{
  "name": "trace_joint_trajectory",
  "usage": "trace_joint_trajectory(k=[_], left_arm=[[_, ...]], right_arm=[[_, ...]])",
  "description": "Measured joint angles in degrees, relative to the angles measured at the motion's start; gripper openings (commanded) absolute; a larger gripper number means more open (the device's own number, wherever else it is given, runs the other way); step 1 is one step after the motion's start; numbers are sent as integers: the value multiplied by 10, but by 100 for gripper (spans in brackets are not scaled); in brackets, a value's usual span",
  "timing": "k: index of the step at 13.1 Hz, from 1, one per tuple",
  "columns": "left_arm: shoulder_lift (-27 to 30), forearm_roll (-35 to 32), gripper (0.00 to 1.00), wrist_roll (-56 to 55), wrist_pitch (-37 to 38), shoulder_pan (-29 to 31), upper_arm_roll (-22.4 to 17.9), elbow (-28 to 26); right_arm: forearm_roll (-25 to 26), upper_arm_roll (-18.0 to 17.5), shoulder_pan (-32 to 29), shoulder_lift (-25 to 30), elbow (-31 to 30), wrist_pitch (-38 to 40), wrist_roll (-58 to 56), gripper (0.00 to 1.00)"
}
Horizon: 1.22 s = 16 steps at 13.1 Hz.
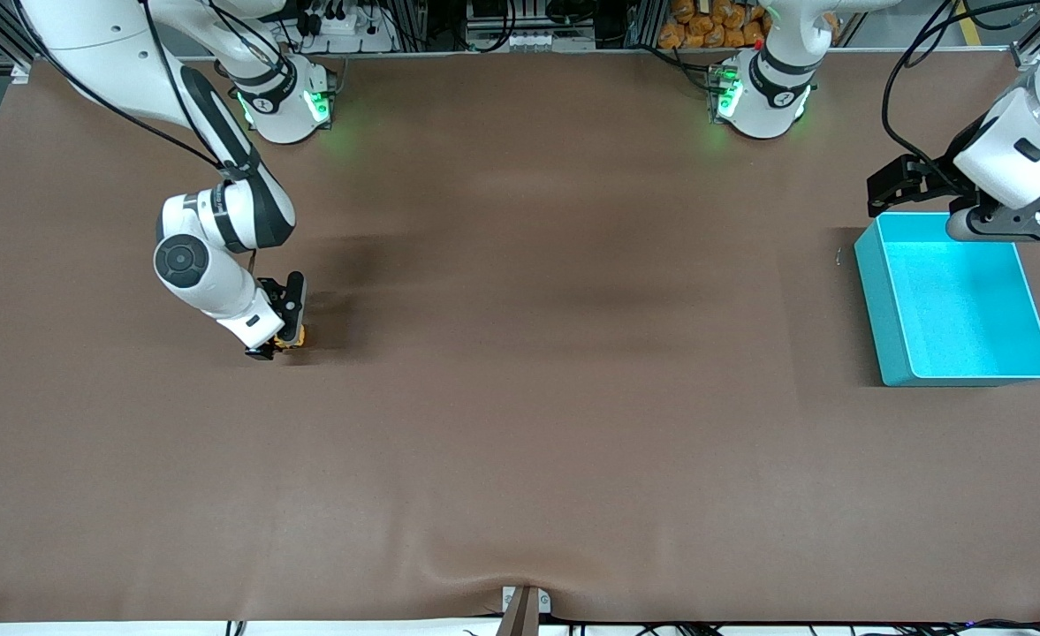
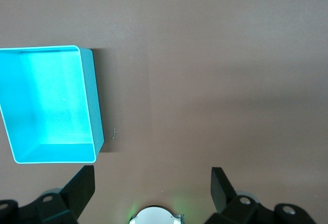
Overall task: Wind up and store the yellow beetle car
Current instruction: 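Close the right gripper on the yellow car's body, then drag the held car backward along the table to wind it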
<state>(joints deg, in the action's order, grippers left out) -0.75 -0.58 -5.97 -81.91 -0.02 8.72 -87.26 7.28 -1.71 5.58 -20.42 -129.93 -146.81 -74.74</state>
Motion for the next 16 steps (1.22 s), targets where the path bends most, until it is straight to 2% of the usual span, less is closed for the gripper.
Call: trace_joint_trajectory(k=[6, 8, 10, 12, 16], left_arm=[[0, 0, 100, 0, 0, 0, 0, 0], [0, 0, 100, 0, 0, 0, 0, -1], [0, 0, 100, 0, 0, 0, 0, -1], [0, 0, 100, 0, 0, 0, 0, -1], [0, 0, 100, -29, 0, 1, -2, 1]], right_arm=[[2, 2, -1, -2, -2, -6, 0, 66], [3, 4, -1, -6, -2, -12, 0, 57], [3, 6, -2, -9, -2, -15, 0, 42], [4, 7, -3, -8, -2, -16, 0, 36], [4, 7, -4, -8, -2, -16, 0, 31]])
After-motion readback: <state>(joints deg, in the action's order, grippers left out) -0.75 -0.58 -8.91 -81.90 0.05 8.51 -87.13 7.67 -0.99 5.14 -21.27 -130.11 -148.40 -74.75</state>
